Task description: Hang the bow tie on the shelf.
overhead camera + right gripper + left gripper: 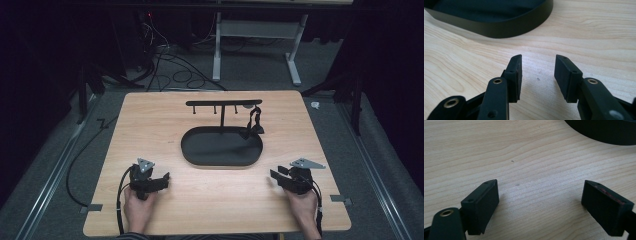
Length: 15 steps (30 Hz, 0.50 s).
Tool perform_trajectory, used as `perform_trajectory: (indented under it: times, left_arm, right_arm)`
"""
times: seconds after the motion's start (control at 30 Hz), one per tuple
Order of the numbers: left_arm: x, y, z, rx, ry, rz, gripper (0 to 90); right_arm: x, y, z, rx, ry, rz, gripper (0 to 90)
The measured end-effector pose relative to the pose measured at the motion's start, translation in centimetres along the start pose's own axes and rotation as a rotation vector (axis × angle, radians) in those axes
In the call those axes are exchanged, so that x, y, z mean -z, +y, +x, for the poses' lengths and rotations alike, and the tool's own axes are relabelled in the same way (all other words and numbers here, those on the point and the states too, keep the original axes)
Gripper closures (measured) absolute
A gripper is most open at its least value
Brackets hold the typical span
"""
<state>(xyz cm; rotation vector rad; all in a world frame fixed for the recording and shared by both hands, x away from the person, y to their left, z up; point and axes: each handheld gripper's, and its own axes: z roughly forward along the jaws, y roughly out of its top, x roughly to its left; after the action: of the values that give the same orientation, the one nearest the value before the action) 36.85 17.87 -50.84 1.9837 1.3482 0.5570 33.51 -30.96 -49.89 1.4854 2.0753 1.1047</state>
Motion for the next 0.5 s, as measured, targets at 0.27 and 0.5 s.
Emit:
perform_trajectory:
  times: [0.27, 0.5]
  left_arm:
    - [0.00, 0.00, 0.00, 0.000, 0.000, 0.000, 14.9]
    - [0.01, -0.01, -0.01, 0.000, 0.000, 0.000, 15.0]
  right_arm:
    - [-0.29, -0.04, 0.02, 0.019, -0.022, 0.013, 57.5]
    - [-0.57, 0.05, 0.50, 0.051, -0.044, 0.040, 53.6]
